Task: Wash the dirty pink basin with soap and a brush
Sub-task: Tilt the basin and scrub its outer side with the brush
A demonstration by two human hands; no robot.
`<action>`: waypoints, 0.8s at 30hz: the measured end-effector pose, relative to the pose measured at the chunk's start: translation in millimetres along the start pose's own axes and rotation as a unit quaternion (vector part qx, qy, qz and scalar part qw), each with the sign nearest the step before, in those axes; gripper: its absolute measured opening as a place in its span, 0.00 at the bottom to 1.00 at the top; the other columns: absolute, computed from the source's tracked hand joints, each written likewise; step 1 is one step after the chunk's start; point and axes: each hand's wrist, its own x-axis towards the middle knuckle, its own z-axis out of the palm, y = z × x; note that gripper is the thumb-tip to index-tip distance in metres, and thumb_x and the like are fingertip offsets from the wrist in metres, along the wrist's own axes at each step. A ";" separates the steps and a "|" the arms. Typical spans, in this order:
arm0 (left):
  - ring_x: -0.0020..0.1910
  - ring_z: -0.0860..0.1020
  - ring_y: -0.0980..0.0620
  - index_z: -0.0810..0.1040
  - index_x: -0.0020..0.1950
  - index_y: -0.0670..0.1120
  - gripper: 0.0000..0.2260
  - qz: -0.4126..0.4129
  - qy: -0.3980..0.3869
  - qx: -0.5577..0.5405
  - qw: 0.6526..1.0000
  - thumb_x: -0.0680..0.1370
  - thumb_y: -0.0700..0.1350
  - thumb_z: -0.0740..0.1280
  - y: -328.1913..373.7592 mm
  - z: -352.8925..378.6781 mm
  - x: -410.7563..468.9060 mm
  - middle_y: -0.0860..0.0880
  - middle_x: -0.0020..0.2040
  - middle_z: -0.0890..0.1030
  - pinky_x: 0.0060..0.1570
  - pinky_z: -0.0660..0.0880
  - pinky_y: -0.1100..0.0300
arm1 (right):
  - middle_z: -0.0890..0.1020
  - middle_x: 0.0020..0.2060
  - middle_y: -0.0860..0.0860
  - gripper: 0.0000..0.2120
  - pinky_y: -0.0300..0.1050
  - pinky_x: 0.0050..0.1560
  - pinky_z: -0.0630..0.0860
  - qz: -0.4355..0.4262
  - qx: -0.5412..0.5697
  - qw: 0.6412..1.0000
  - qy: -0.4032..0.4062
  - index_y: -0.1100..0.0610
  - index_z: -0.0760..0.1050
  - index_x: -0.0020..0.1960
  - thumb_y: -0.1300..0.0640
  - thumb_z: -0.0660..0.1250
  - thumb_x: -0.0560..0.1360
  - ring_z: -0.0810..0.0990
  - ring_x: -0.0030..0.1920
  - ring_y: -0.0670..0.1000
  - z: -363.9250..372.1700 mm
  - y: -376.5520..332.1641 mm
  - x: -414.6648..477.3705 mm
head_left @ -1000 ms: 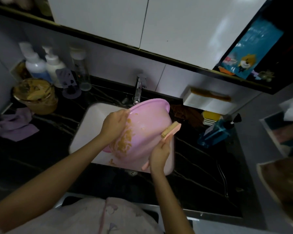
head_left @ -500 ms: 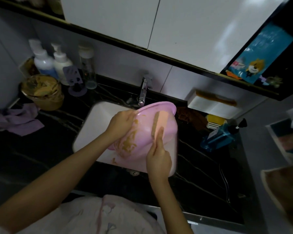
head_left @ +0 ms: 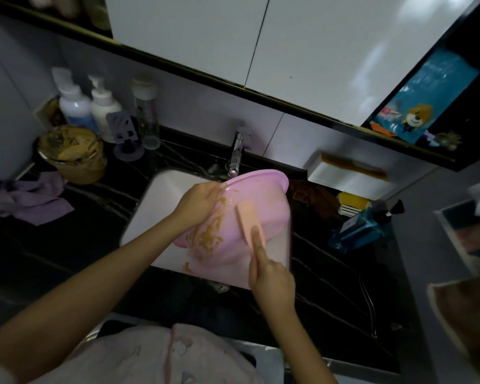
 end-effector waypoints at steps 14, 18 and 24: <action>0.45 0.79 0.45 0.76 0.47 0.45 0.15 -0.128 0.015 -0.021 0.991 0.80 0.54 0.58 -101.4 -1.7 -70.9 0.46 0.44 0.80 0.45 0.73 0.53 | 0.80 0.43 0.56 0.24 0.48 0.38 0.76 0.219 0.027 0.972 -0.085 0.47 0.51 0.77 0.50 0.49 0.82 0.78 0.39 0.54 -14.5 42.5 53.6; 0.39 0.80 0.46 0.78 0.43 0.45 0.16 -0.128 0.059 -0.063 0.988 0.78 0.55 0.59 -84.6 -7.4 -62.9 0.45 0.38 0.82 0.39 0.74 0.55 | 0.80 0.41 0.54 0.23 0.46 0.37 0.76 0.222 0.129 0.962 -0.091 0.47 0.56 0.76 0.50 0.52 0.81 0.78 0.39 0.51 -16.0 48.8 46.7; 0.32 0.74 0.43 0.71 0.33 0.43 0.17 -0.014 0.113 0.033 0.993 0.75 0.53 0.58 -10.0 -7.5 -17.7 0.46 0.28 0.74 0.33 0.66 0.54 | 0.79 0.58 0.57 0.22 0.43 0.47 0.72 0.254 0.264 0.928 -0.067 0.49 0.59 0.75 0.51 0.54 0.81 0.78 0.54 0.54 -22.7 31.6 63.4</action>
